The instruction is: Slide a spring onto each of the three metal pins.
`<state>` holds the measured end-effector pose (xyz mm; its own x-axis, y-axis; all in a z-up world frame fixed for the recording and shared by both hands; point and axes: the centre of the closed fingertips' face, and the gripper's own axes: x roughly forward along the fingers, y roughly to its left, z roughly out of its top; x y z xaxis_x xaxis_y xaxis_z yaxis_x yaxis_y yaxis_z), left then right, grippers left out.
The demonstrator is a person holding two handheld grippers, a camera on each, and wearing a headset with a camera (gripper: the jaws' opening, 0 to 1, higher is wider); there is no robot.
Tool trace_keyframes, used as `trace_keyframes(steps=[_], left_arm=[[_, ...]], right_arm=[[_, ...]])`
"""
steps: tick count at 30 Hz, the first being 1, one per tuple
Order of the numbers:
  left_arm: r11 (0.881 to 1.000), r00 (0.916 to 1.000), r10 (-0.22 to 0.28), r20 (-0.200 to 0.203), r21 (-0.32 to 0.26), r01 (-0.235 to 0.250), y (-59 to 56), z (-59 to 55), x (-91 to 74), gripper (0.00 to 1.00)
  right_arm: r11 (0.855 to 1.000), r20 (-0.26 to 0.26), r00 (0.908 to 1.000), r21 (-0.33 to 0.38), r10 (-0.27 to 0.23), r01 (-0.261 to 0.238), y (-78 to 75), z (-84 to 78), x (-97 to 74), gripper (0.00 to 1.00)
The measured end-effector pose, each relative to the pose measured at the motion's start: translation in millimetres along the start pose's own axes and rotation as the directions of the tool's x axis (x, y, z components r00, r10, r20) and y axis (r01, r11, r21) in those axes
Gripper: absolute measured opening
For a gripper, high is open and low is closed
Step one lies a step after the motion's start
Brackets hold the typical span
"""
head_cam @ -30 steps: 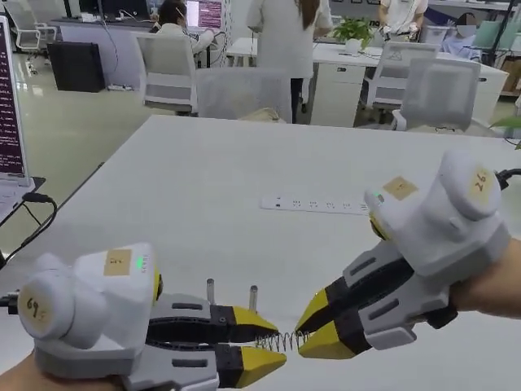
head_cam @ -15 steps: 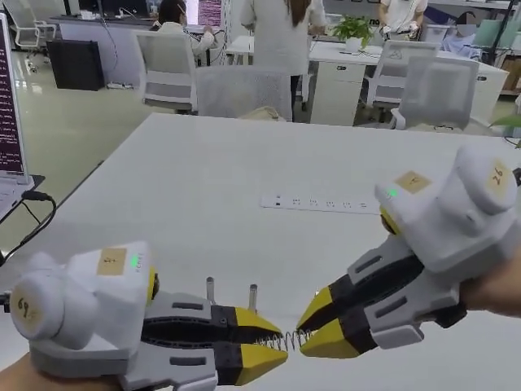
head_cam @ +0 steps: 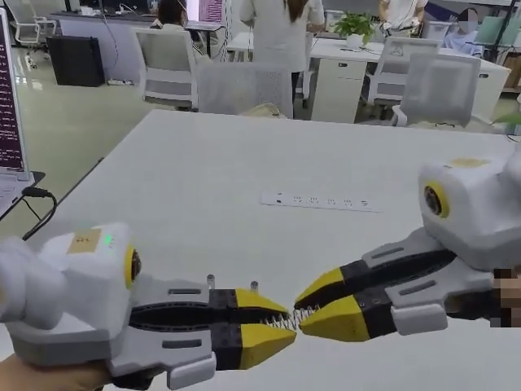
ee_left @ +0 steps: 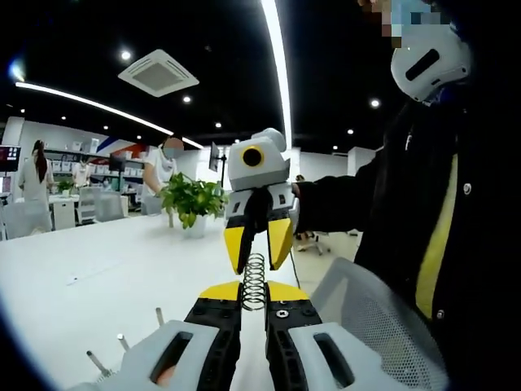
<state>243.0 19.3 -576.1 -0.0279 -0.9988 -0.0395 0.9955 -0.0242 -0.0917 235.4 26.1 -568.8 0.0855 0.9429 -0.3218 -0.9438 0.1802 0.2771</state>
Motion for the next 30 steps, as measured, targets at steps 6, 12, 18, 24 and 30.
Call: trace_keyframes(steps=[6,12,18,24,30], left_arm=[[1.0,0.9997,-0.002,0.025,-0.003,0.003,-1.7,6.3,2.1,0.02],[1.0,0.9995,0.0,0.033,-0.011,0.001,-2.9,8.5,2.3,0.02],[1.0,0.9997,0.0,0.024,-0.007,0.0,-3.8,6.2,2.5,0.03],[1.0,1.0,0.005,0.002,0.018,-0.005,-4.3,2.7,4.3,0.03],[0.997,0.9969,0.007,-0.079,0.079,-0.001,-6.9,-10.7,9.4,0.04]], right_arm=[[1.0,0.013,0.9999,0.001,0.001,-0.001,2.5,1.4,1.8,0.12],[1.0,0.03,0.9995,0.009,0.0,-0.001,2.7,0.9,3.5,0.1],[1.0,0.019,0.9998,0.024,0.006,-0.006,3.9,-1.0,4.2,0.09],[1.0,-0.039,0.9992,0.02,0.0,0.001,4.9,-1.5,5.1,0.08],[0.999,-0.216,0.9762,-0.05,-0.023,0.012,4.6,-11.2,6.6,0.08]])
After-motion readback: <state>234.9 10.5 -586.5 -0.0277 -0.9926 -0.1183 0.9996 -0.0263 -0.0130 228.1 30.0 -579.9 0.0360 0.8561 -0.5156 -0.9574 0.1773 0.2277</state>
